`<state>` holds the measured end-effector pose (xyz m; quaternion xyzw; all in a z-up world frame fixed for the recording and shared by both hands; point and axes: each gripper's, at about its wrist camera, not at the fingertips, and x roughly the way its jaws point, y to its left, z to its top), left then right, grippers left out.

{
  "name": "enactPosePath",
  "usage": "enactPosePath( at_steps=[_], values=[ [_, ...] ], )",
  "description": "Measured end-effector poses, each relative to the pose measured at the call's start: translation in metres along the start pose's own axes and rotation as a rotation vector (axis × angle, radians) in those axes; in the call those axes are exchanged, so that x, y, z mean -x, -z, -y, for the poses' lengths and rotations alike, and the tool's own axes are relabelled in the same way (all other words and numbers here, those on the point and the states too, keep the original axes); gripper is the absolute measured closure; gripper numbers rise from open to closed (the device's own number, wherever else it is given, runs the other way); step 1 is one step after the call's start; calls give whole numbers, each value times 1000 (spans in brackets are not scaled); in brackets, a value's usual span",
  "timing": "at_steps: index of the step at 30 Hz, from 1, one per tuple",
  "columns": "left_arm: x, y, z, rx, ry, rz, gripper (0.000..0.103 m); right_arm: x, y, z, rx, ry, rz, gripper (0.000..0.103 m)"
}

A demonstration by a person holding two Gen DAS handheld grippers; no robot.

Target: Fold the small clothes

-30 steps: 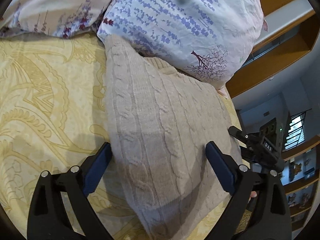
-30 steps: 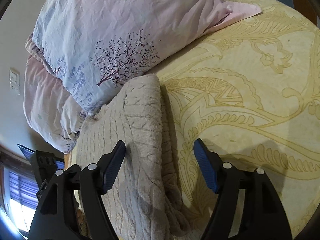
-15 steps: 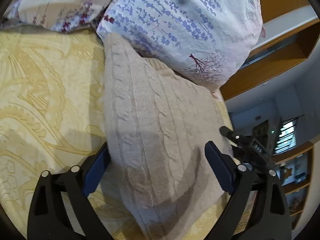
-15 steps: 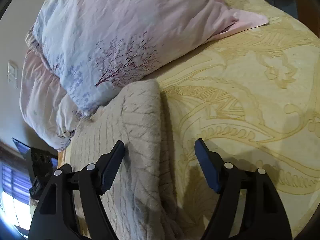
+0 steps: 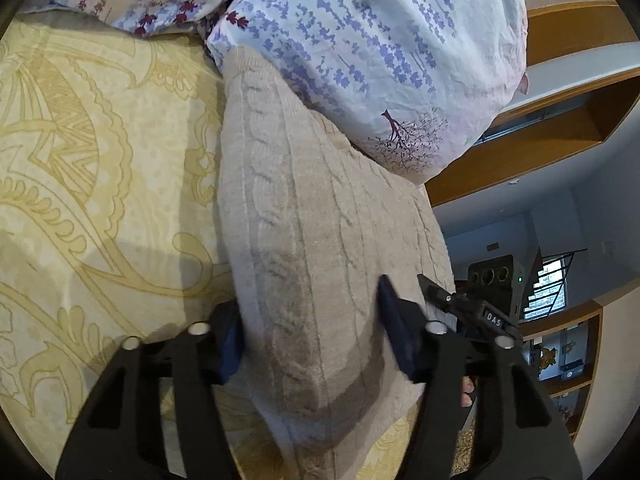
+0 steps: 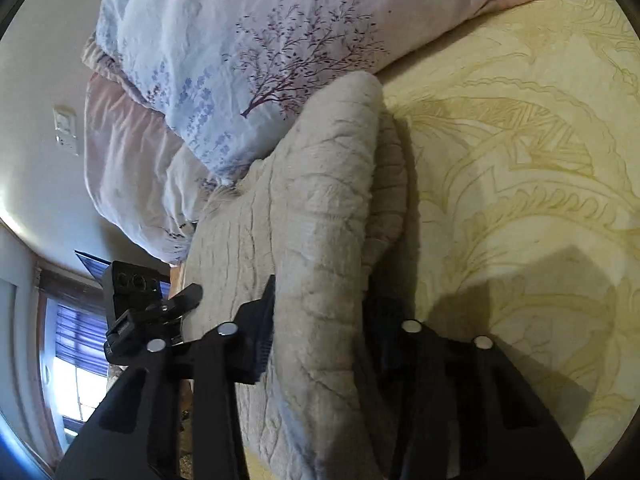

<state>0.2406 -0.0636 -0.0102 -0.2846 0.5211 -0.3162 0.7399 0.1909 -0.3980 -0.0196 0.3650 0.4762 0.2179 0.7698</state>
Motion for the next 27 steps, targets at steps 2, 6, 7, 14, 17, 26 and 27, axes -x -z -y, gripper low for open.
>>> enactPosePath(
  at_steps=[2, 6, 7, 14, 17, 26, 27],
  values=[
    [8, 1, -1, -4, 22, 10, 62, 3, 3, -4, -10, -17, 13, 69],
    [30, 2, 2, -47, 34, 29, 66, 1, 14, -27, 31, -31, 23, 72],
    [38, 3, 3, -63, 28, 37, 66, -2, 18, -36, 57, -28, 23, 72],
    [117, 6, -15, -86, -20, 141, 66, -34, 46, -104, 285, -7, 46, 73],
    [142, 12, -31, -72, -45, 173, 66, -47, 56, -123, 347, 0, 80, 73],
    [133, 12, -100, 103, -65, 139, 59, -89, 67, -101, 150, 10, 15, 67],
    [131, 9, -96, 92, -84, 139, 56, -88, 67, -101, 151, 19, 1, 64]
  ],
)
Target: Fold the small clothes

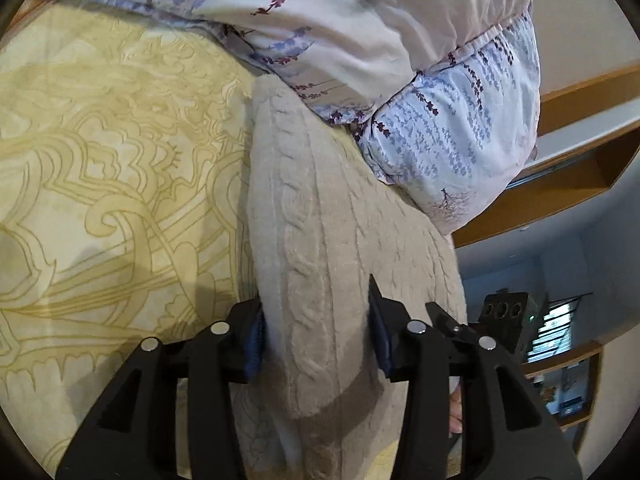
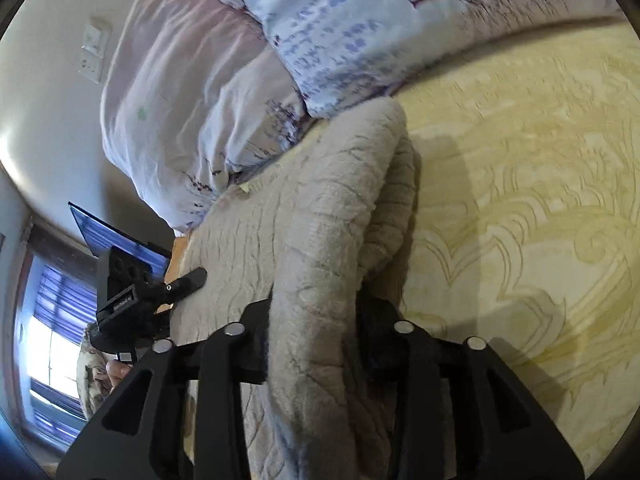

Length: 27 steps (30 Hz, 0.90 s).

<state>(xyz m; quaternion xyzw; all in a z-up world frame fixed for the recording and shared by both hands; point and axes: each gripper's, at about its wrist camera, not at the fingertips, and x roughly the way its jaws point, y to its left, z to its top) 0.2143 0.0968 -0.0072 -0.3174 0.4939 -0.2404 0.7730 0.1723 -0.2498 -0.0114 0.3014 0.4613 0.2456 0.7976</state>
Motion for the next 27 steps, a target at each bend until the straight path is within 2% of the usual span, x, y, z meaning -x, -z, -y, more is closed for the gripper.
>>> enactPosePath(
  at_steps=[3, 4, 5, 6, 10, 13, 14, 16, 17, 18, 19, 20, 24, 25, 27],
  values=[
    [7, 1, 12, -54, -62, 26, 48, 13, -4, 0, 12, 15, 3, 58],
    [10, 0, 16, -71, -81, 45, 39, 25, -9, 2, 11, 23, 43, 55],
    [14, -2, 18, -85, -96, 71, 35, 28, -14, 2, 3, 28, 71, 47],
    [19, -6, 17, -86, -101, 91, 29, 35, -20, 6, -12, 29, 95, 44],
    [17, -31, 10, -17, -66, 108, 29, 32, -49, 18, -75, -4, 99, 44],
    [2, -54, 6, 8, -74, 101, 31, 20, -63, 25, -115, -27, 77, 44],
    [-3, -61, 4, 15, -89, 100, 35, 16, -66, 27, -124, -32, 69, 45],
    [-13, -70, -2, 37, -83, 88, 53, 4, -70, 34, -155, -35, 45, 55],
    [-18, -74, -6, 57, -67, 78, 59, 0, -71, 36, -160, -45, 38, 78],
    [-21, -77, -9, 71, -55, 75, 74, -2, -71, 37, -161, -63, 29, 90],
    [-23, -78, -12, 75, -51, 72, 86, -1, -72, 35, -145, -75, 47, 91],
    [-23, -79, -12, 63, -46, 74, 90, 2, -71, 30, -114, -78, 69, 92],
    [-13, -76, 0, -30, -27, 140, 95, 27, -70, 7, 24, -85, 204, 93],
    [-14, -76, 1, -39, -57, 154, 96, 26, -71, 6, 32, -59, 209, 93],
    [-20, -78, -2, -29, -115, 147, 97, 10, -73, 15, 5, 57, 151, 94]
  ],
)
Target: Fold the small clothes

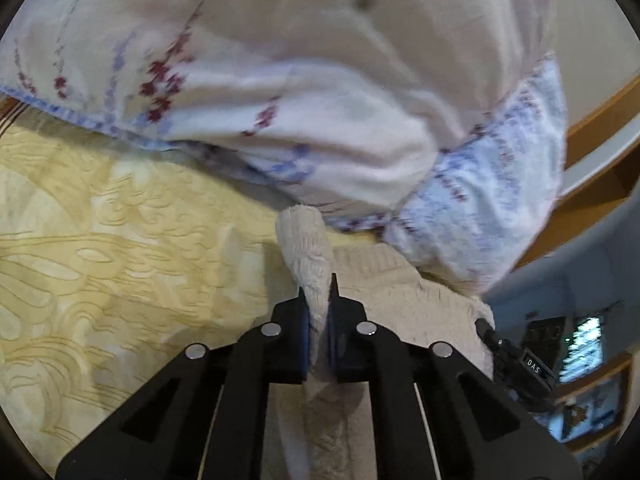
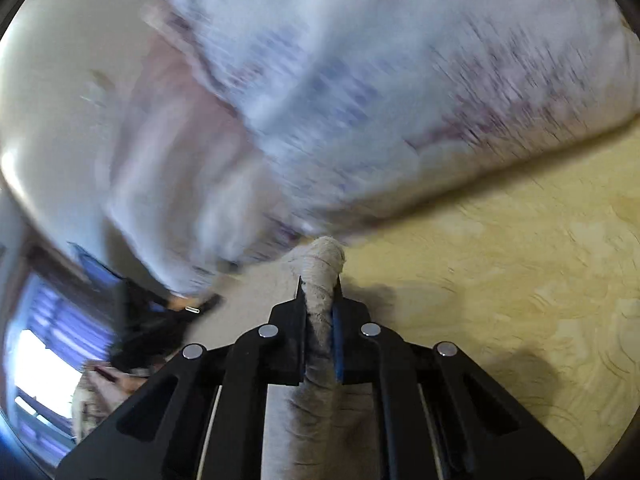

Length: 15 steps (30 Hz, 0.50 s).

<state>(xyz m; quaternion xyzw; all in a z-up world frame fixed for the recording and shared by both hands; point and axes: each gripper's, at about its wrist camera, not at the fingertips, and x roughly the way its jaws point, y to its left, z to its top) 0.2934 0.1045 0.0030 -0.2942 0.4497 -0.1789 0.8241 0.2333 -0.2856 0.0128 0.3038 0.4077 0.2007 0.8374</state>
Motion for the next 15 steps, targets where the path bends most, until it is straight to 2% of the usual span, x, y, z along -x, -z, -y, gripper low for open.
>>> enactPosePath(
  at_steps=[2, 5, 6, 7, 8, 9, 10, 11, 15],
  values=[
    [-10, 1, -4, 18, -52, -21, 97, -17, 5, 10, -39, 63, -48, 93],
    [-10, 2, -1, 19, -61, -22, 94, -14, 3, 9, -51, 55, -41, 92],
    [-6, 2, 0, 25, -48, -21, 87, -9, 2, 6, -53, 46, -42, 89],
    [0, 3, 1, 31, -46, -15, 73, -3, 2, 5, -52, 48, -40, 85],
    [12, 5, 1, 36, -38, -3, 66, 8, 4, 2, -45, 63, -36, 75],
    [23, 9, 2, 33, -29, 10, 52, 18, 7, -1, -31, 57, -29, 65],
    [36, 14, 4, 20, -27, 20, 45, 29, 13, -3, -15, 48, -16, 60],
    [46, 20, 5, 4, -22, 25, 44, 37, 18, -3, -5, 45, -10, 57],
    [76, 54, 6, -40, 20, 9, 40, 60, 45, -4, 17, -7, -28, 57]
  ],
)
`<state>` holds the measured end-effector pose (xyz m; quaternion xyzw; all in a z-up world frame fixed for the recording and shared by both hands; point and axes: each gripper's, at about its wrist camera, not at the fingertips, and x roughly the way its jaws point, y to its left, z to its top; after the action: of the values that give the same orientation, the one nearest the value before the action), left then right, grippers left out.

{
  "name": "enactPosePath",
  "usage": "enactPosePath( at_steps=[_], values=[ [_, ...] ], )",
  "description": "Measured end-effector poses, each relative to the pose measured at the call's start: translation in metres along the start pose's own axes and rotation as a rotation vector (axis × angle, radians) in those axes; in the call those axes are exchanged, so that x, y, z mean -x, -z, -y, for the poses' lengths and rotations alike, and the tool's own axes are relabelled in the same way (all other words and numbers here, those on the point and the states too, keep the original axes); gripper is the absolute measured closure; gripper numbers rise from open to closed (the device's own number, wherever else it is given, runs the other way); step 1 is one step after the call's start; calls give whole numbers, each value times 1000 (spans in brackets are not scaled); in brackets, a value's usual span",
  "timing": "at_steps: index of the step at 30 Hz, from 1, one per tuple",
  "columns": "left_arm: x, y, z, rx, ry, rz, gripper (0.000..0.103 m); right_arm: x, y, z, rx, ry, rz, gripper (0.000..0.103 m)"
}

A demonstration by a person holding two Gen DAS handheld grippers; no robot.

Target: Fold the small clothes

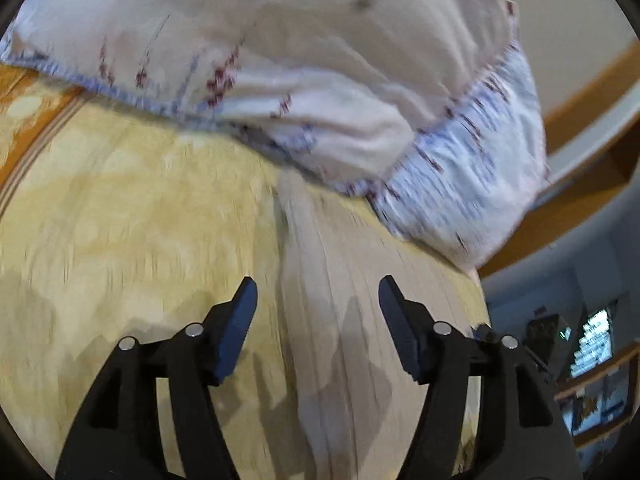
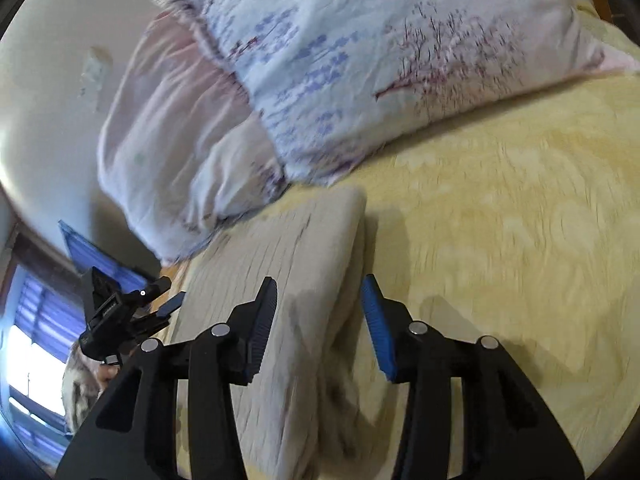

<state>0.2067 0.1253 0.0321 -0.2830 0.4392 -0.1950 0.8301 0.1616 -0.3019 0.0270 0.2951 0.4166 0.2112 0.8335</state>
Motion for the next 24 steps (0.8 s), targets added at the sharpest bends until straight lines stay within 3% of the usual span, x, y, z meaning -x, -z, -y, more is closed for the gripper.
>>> enactPosePath(
  at_steps=[3, 4, 5, 9, 13, 16, 20, 24],
  values=[
    [4, 24, 4, -22, 9, -41, 39, 0, 14, -5, 16, -10, -10, 60],
    [3, 30, 5, -29, 11, -52, 39, -2, 17, -7, 30, -7, -15, 68],
    [3, 36, 7, -39, 14, -62, 39, -6, 20, -11, 44, -9, -23, 87],
    [-3, 47, 18, -71, 17, -67, 38, -2, 21, -17, 85, 66, 59, 93],
    [-7, 53, 28, -101, -16, -69, 32, -15, 19, -2, 14, 116, 46, 94],
    [-5, 58, 28, -108, -19, -73, 31, -10, 23, 1, -10, 85, 42, 91],
    [4, 71, 26, -111, -30, -70, 31, 8, 36, -3, -1, 45, 26, 69],
    [6, 85, 22, -111, -35, -87, 32, 11, 58, -11, 50, 23, -23, 69]
  ],
)
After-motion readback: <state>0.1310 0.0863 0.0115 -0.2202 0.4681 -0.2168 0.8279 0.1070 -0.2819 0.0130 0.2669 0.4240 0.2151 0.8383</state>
